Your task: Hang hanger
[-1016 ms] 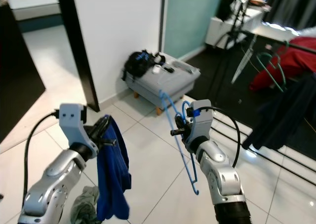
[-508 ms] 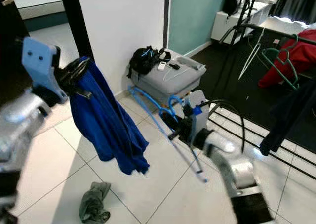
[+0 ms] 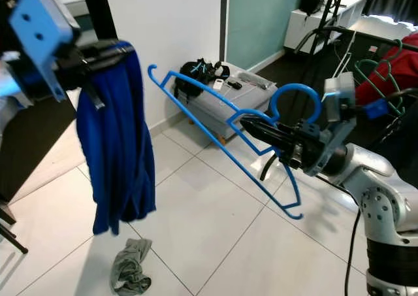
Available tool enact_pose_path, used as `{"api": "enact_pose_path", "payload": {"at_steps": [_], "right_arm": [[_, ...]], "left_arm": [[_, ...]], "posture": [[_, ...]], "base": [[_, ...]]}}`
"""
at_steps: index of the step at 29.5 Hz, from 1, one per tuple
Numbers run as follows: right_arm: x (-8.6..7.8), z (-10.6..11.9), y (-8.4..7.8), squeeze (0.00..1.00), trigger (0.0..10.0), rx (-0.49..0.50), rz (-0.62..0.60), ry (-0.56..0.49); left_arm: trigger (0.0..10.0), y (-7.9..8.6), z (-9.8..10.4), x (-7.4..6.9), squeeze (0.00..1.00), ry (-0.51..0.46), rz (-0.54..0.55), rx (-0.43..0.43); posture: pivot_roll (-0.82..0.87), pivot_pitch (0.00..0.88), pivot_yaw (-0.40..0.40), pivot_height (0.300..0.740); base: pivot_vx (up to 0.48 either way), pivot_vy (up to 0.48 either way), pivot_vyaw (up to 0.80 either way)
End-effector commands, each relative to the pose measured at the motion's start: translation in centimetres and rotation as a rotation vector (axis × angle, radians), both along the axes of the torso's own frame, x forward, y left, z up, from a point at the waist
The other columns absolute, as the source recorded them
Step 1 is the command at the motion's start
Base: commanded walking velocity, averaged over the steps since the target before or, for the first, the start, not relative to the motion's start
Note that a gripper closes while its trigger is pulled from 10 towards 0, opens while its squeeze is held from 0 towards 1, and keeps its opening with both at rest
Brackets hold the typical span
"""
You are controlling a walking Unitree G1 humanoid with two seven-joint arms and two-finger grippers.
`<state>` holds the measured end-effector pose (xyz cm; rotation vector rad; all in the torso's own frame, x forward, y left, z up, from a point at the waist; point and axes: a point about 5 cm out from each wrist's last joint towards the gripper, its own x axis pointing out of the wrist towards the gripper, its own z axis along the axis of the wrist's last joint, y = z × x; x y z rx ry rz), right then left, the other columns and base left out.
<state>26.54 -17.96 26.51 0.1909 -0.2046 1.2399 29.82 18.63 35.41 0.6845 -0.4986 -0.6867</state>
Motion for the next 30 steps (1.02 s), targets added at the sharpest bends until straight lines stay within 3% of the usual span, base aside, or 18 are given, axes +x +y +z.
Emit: {"api": "enact_pose_path", "payload": {"at_steps": [1,10,14,30], "right_arm": [[-0.4,0.6,0.7,0.00,10.0,-0.002,0.051,-0.029],[-0.6,0.3,1.5,0.00,10.0,-0.081,0.106,-0.037],[0.5,-0.4,0.9,0.00,10.0,-0.161,-0.014,-0.019],[1.1,0.2,-0.4,0.00,10.0,-0.134,-0.094,-0.033]], "left_arm": [[10.0,-0.3,0.6,0.0,0.00,-0.028,-0.011,0.021],[10.0,-0.5,0.5,0.2,0.00,-0.023,-0.043,0.063],[10.0,-0.5,0.9,-0.1,0.00,-0.033,-0.070,0.081],[10.0,-1.9,1.3,-0.9,0.00,-0.055,-0.157,0.110]], "posture": [[-0.05,0.000,-0.005,0.740],[-0.04,0.000,-0.004,0.740],[-0.04,0.000,-0.007,0.740],[-0.04,0.000,-0.005,0.740]], "base": [[0.000,0.000,0.00],[0.000,0.000,0.00],[0.000,0.000,0.00],[0.000,0.000,0.00]]}}
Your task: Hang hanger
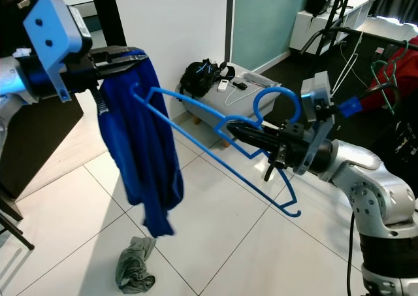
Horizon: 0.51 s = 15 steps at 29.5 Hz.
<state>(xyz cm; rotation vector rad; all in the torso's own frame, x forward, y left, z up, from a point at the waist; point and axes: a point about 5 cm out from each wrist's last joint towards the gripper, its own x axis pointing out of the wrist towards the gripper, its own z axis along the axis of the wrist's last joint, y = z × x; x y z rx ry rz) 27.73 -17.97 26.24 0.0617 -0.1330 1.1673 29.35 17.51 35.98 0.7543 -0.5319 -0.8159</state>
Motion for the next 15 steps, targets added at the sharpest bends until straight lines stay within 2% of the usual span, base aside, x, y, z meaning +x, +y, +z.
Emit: {"api": "enact_pose_path", "payload": {"at_steps": [1,5,10,11,12,15], "right_arm": [[-0.2,0.6,-0.3,0.00,10.0,0.005,0.004,-0.029],[-0.3,0.6,-0.4,0.00,10.0,0.008,0.010,-0.030],[0.1,0.2,-0.7,0.00,10.0,-0.026,-0.040,-0.016],[0.3,-0.2,-0.6,0.00,10.0,-0.053,-0.057,0.000],[0.7,-1.3,0.1,0.00,10.0,-0.123,-0.083,0.053],[1.0,-2.1,0.5,0.00,10.0,-0.165,-0.101,0.086]], "left_arm": [[10.0,-0.8,0.7,-0.5,0.00,-0.033,-0.046,0.019],[10.0,-0.9,0.7,-0.5,0.00,-0.033,-0.049,0.021],[10.0,-1.2,1.0,-0.7,0.00,-0.041,-0.064,0.021],[10.0,-1.4,1.2,-0.8,0.00,-0.046,-0.074,0.017],[10.0,-1.9,1.5,-1.0,0.00,-0.057,-0.094,0.008],[10.0,-2.1,1.7,-1.1,0.00,-0.062,-0.105,0.003]], "posture": [[-0.04,0.000,-0.003,0.740],[-0.04,0.000,-0.002,0.740],[-0.04,0.000,0.001,0.740],[-0.04,0.000,0.001,0.740],[-0.04,0.000,0.002,0.740],[-0.04,0.000,0.003,0.740]], "base": [[0.000,0.000,0.00],[0.000,0.000,0.00],[0.000,0.000,0.00],[0.000,0.000,0.00],[0.000,0.000,0.00],[0.000,0.000,0.00]]}}
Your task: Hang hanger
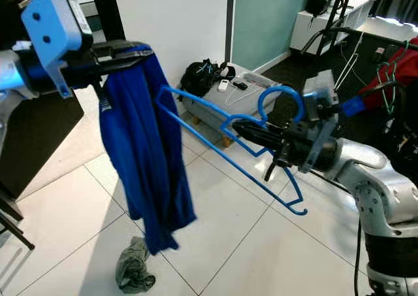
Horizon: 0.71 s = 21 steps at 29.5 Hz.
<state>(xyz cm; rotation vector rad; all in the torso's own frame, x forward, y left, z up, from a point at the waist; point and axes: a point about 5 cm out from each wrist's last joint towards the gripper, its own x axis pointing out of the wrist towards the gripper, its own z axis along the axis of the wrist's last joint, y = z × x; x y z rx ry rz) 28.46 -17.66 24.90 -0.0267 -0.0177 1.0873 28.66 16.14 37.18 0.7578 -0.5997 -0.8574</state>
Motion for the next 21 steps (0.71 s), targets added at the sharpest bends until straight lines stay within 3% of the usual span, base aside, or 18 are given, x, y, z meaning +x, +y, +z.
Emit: {"api": "enact_pose_path", "payload": {"at_steps": [1,4,6,7,8,9,12,13,15,18,20,21], "right_arm": [[0.4,-1.2,0.4,0.00,10.0,-0.062,-0.031,0.057],[0.8,-2.0,0.7,0.00,10.0,-0.099,-0.063,0.097],[1.9,-3.5,1.1,0.00,10.0,-0.157,-0.161,0.173],[1.9,-3.5,1.1,0.00,10.0,-0.157,-0.161,0.173],[3.1,-3.9,1.0,0.00,10.0,-0.129,-0.274,0.224],[3.5,-3.8,1.0,0.00,10.0,-0.107,-0.311,0.237],[4.2,-3.6,0.7,0.00,10.0,-0.068,-0.365,0.236],[5.0,-3.0,0.2,0.00,10.0,0.014,-0.439,0.240],[5.0,-3.0,0.2,0.00,10.0,0.014,-0.439,0.240],[7.7,-0.7,-2.2,0.00,10.0,0.350,-0.721,0.234],[7.7,-0.7,-2.2,0.00,10.0,0.350,-0.721,0.234],[8.0,-0.3,-2.6,0.00,10.0,0.407,-0.757,0.237]], "left_arm": [[10.0,-0.9,0.6,-0.5,0.00,-0.020,-0.048,0.004],[10.0,-1.3,0.7,-0.7,0.00,-0.023,-0.063,-0.005],[10.0,-2.2,0.9,-1.1,0.00,-0.025,-0.108,-0.026],[10.0,-2.2,0.9,-1.1,0.00,-0.025,-0.108,-0.026],[10.0,-3.3,0.8,-1.5,0.00,-0.014,-0.156,-0.047],[10.0,-3.6,0.7,-1.6,0.00,-0.007,-0.173,-0.055],[10.0,-4.0,0.4,-1.8,0.00,0.002,-0.191,-0.056],[10.0,-4.6,-0.1,-2.0,0.00,0.023,-0.217,-0.066],[10.0,-4.6,-0.1,-2.0,0.00,0.023,-0.217,-0.066],[10.0,-7.1,-3.1,-2.8,0.00,0.134,-0.298,-0.101],[10.0,-7.1,-3.1,-2.8,0.00,0.134,-0.298,-0.101],[10.0,-7.5,-3.7,-2.9,0.00,0.156,-0.305,-0.110]], "posture": [[-0.04,0.000,0.003,0.740],[-0.04,0.000,0.001,0.740],[-0.03,0.000,0.000,0.740],[-0.03,0.000,0.000,0.740],[-0.03,0.000,-0.001,0.740],[-0.03,0.000,-0.001,0.740],[-0.03,0.000,0.000,0.740],[-0.03,0.000,0.000,0.740],[-0.03,0.000,0.000,0.740],[-0.03,0.000,0.002,0.740],[-0.03,0.000,0.002,0.740],[-0.03,0.000,0.002,0.740]], "base": [[0.000,0.000,0.00],[0.000,0.000,0.00],[0.000,0.000,0.00],[0.000,0.000,0.00],[0.000,0.000,0.00],[0.000,0.000,0.00],[0.000,0.000,0.00],[0.000,0.000,0.00],[0.000,0.000,0.00],[0.000,0.000,0.00],[0.000,0.000,0.00],[0.000,0.000,0.00]]}}
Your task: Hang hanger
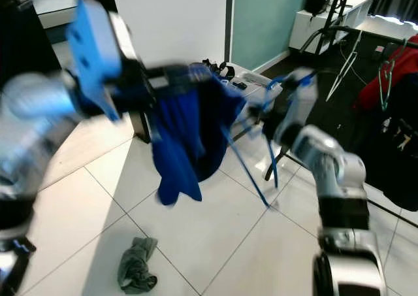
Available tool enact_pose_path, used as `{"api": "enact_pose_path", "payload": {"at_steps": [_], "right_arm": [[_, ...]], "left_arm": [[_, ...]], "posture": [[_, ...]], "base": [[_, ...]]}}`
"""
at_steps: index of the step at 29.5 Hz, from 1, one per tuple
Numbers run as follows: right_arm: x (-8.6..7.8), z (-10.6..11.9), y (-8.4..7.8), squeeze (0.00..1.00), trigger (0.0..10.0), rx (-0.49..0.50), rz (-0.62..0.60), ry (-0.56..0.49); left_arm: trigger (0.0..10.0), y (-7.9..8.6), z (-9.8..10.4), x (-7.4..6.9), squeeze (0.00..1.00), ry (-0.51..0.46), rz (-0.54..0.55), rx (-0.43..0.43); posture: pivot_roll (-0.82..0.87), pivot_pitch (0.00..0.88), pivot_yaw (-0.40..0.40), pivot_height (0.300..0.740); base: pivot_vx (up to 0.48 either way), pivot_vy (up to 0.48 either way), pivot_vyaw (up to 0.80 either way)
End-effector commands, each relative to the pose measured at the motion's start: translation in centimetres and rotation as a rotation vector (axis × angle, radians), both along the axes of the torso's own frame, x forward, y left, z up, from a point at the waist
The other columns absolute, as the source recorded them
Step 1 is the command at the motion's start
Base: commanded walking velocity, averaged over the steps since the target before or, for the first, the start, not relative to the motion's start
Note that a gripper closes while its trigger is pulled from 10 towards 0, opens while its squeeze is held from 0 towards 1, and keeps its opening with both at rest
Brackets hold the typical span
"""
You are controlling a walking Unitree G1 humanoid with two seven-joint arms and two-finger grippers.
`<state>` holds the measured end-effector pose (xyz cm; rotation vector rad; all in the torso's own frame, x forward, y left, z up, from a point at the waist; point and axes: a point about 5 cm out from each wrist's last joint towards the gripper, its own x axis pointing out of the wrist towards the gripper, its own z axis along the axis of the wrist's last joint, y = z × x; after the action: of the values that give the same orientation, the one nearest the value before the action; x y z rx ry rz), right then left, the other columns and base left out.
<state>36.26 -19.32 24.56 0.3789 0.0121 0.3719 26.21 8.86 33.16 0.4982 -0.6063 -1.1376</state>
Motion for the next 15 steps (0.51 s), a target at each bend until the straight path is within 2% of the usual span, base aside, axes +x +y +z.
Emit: {"api": "enact_pose_path", "payload": {"at_steps": [1,4,5,6,7,9,15], "right_arm": [[0.2,0.0,-0.9,0.00,10.0,0.054,-0.064,-0.003],[1.2,1.5,-1.9,0.00,10.0,0.295,-0.188,-0.020],[1.2,1.5,-1.9,0.00,10.0,0.295,-0.188,-0.020],[1.7,1.8,-2.0,0.00,10.0,0.417,-0.233,-0.006],[1.7,1.8,-2.0,0.00,10.0,0.417,-0.233,-0.006],[2.1,1.9,-1.8,0.00,10.0,0.490,-0.248,-0.001],[2.5,2.3,-1.4,0.00,10.0,0.572,-0.265,0.004]], "left_arm": [[10.0,-0.3,0.3,-0.5,0.00,-0.016,-0.011,-0.006],[10.0,-2.1,-2.5,-0.9,0.00,0.057,-0.023,0.002],[10.0,-2.1,-2.5,-0.9,0.00,0.057,-0.023,0.002],[10.0,-3.4,-4.1,-1.4,0.00,0.096,-0.041,0.016],[10.0,-3.4,-4.1,-1.4,0.00,0.096,-0.041,0.016],[10.0,-4.5,-5.4,-1.7,0.00,0.119,-0.052,0.033],[10.0,-5.6,-6.3,-2.1,0.00,0.139,-0.048,0.030]], "posture": [[-0.03,0.000,0.002,0.740],[-0.03,0.000,-0.001,0.740],[-0.03,0.000,-0.001,0.740],[-0.02,0.000,-0.005,0.740],[-0.02,0.000,-0.005,0.740],[-0.02,0.000,-0.007,0.740],[-0.02,0.000,-0.009,0.740]], "base": [[0.000,0.000,0.00],[0.000,0.000,0.00],[0.000,0.000,0.00],[0.000,0.000,0.00],[0.000,0.000,0.00],[0.000,0.000,0.00],[0.000,0.000,0.00]]}}
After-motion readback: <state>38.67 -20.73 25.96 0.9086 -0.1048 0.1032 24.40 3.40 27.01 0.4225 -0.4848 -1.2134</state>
